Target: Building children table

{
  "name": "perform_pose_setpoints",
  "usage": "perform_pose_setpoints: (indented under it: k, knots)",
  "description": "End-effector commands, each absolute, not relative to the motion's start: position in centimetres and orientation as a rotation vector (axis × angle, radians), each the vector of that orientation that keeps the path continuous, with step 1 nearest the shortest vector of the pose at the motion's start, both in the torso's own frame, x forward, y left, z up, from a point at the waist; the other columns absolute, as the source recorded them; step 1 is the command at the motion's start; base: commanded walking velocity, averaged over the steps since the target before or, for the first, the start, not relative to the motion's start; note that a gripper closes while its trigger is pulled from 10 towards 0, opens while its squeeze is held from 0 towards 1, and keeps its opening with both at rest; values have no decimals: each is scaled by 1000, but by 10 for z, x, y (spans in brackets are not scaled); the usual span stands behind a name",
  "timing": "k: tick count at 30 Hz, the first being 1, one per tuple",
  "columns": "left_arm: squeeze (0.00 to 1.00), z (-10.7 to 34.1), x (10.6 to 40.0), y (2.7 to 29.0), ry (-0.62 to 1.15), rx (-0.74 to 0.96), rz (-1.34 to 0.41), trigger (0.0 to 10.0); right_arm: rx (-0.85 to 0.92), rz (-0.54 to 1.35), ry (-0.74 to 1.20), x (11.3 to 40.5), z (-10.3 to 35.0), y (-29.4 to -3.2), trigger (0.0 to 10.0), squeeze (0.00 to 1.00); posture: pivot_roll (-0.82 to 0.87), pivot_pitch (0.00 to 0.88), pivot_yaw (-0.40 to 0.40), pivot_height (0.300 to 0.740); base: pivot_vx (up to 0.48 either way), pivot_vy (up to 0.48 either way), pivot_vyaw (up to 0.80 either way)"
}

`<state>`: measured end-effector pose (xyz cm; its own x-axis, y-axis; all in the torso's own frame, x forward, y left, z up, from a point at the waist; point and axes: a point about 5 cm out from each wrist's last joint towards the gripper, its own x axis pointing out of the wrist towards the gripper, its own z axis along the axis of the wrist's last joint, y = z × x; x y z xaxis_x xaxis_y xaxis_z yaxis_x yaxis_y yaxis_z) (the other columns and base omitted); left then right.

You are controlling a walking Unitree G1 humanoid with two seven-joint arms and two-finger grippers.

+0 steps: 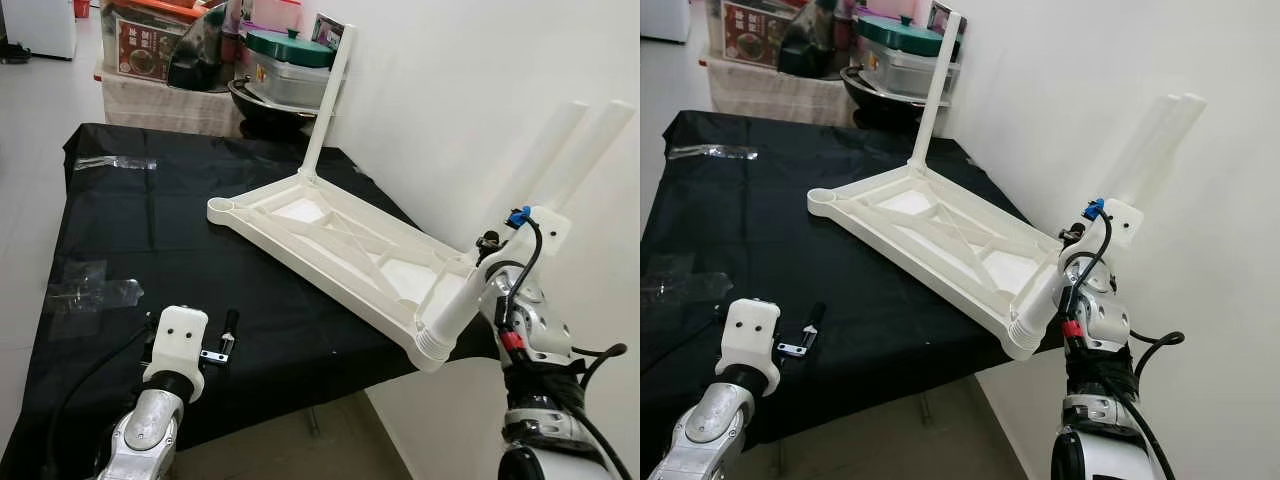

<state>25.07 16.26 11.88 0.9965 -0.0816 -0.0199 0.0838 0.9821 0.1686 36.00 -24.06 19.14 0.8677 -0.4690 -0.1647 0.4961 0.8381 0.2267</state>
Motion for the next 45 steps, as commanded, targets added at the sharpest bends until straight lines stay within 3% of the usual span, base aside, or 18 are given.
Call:
perform_pose_setpoints:
  k: [1,2,6,7,11,13,17,20,21,22,23,32,33,37,38,45]
  knots:
    - [0,117,250,156,26,173,-107,10000,260,-548,224,355,161,-245,0,0,123,0,-237,740,0,0,0]
    - [0,117,250,156,26,173,-105,10000,275,-504,231,357,160,-240,10000,0,124,0,-237,740,0,0,0]
    - [0,117,249,156,26,174,-103,10000,279,-459,205,359,164,-236,10000,0,124,0,-237,740,0,0,0]
    - [0,116,249,156,26,174,-102,10000,293,-429,174,360,168,-234,10000,1000,124,0,-239,740,0,0,0]
    - [0,116,249,156,27,173,-103,10000,400,-129,49,367,194,-209,10000,1000,124,0,-236,740,0,0,0]
    - [0,116,249,156,27,173,-103,10000,400,-129,49,367,194,-209,10000,1000,124,0,-236,740,0,0,0]
    - [0,116,250,157,27,173,-106,10000,419,452,-146,345,239,-162,10000,1000,124,0,-232,740,0,0,0]
    - [0,116,250,157,27,174,-106,10000,406,553,-161,338,244,-155,10000,1000,127,0,-232,740,0,0,0]
    - [0,117,250,157,26,174,-105,10000,387,664,-168,331,247,-147,10000,71,127,0,-231,740,0,0,0]
    - [0,117,250,157,26,174,-105,10000,387,664,-168,331,247,-147,10000,71,127,0,-231,740,0,0,0]
    - [0,117,250,157,25,175,-105,10000,355,766,-167,324,249,-140,10000,0,128,0,-232,740,0,0,0]
    - [0,118,251,157,22,177,-107,10000,276,899,-128,321,242,-130,10000,0,140,0,-240,740,0,0,0]
    - [0,118,251,157,20,178,-105,10000,277,879,-109,326,239,-132,1059,0,144,0,-243,740,0,0,0]
    - [0,119,251,157,19,178,-103,10000,279,869,-95,329,237,-135,1059,0,144,0,-243,740,0,0,0]
    - [0,119,251,157,18,178,-102,10000,284,862,-86,330,236,-137,0,0,143,0,-243,740,0,0,0]
    - [0,118,250,157,21,177,-108,10000,278,780,-74,333,231,-152,0,0,135,0,-236,740,0,0,0]
